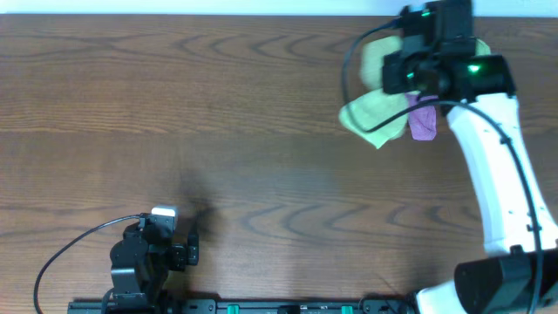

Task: Fold the cloth
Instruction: 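Pull the green cloth left out of the pile with the right gripper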

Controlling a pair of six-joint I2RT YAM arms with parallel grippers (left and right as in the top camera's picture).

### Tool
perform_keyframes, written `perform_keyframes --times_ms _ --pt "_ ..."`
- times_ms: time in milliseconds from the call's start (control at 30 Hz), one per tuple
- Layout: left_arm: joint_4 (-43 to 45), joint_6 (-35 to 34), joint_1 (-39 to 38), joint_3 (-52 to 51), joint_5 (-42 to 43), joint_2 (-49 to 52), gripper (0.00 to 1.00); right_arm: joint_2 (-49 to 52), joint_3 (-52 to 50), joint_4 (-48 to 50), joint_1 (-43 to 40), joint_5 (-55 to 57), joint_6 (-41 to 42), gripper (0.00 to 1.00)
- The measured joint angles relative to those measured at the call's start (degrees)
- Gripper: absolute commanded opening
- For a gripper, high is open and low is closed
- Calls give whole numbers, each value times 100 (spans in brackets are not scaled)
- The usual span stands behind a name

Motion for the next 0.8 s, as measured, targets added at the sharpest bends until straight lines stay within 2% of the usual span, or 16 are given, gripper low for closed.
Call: perform_keyframes --times_ms 167,433,667,767,800 --pt "-2 0 0 0 0 0 95 -9 0 -240 876 -680 -7 1" --pt "0 -2 0 0 0 0 95 -9 0 39 2210 -1235 -31 1" --pt "0 0 0 0 0 0 95 278 4 262 2789 -1534 -111 1" --pt "0 0 0 0 0 0 95 682 4 275 2813 -1274 -153 1" --pt "0 0 0 0 0 0 95 822 4 291 2800 -1049 -157 6"
